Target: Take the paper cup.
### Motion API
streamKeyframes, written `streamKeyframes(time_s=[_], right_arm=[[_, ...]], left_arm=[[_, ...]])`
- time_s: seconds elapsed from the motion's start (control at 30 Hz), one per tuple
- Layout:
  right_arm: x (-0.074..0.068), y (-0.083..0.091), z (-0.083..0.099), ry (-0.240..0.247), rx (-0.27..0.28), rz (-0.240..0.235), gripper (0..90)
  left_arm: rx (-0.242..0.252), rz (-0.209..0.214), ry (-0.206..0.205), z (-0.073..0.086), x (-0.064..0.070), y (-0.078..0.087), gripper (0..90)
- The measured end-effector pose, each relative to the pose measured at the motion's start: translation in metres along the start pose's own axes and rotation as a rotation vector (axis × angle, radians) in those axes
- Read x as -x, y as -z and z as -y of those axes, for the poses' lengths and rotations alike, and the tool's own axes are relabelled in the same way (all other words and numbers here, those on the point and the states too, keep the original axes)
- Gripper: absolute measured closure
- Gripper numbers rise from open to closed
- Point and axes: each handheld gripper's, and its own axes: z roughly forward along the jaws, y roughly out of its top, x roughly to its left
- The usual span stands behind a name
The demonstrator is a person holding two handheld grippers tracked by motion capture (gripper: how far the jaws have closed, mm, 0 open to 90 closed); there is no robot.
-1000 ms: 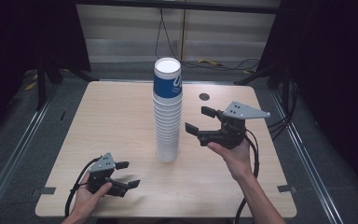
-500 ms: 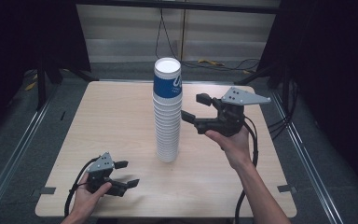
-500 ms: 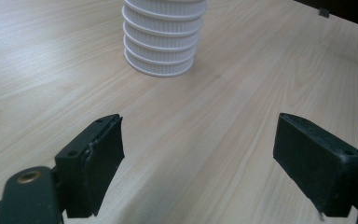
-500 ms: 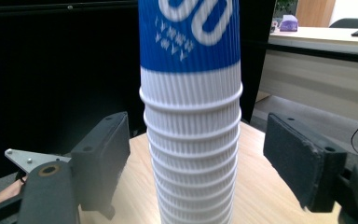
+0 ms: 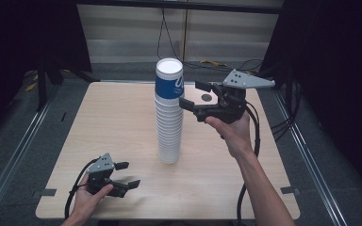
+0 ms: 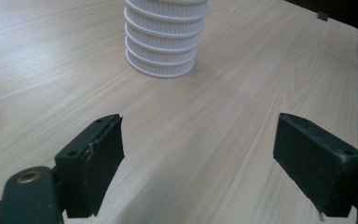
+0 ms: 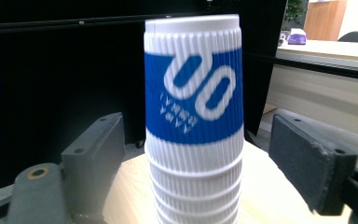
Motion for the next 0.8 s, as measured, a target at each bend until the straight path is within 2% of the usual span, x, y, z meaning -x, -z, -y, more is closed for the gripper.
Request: streamKeyframes(time_s=[0.13,0.23,0.57,0.8], right_arm=[[0.002,-0.007,-0.011,-0.001,0.007,0.003,14.9],[0.002,-0.010,-0.017,0.002,0.011,0.007,14.9],[0.004,-0.031,-0.027,0.009,-0.045,-0.020,14.1],[0.002,-0.042,-0.031,0.020,-0.053,-0.025,14.7]], left_arm=[[-0.002,-0.004,-0.005,-0.002,0.000,-0.004,15.9],[-0.020,-0.002,-0.011,-0.001,0.002,-0.006,15.9],[-0.019,0.002,-0.009,0.000,0.002,-0.005,15.9],[-0.041,-0.006,-0.014,0.001,0.003,-0.005,16.0]])
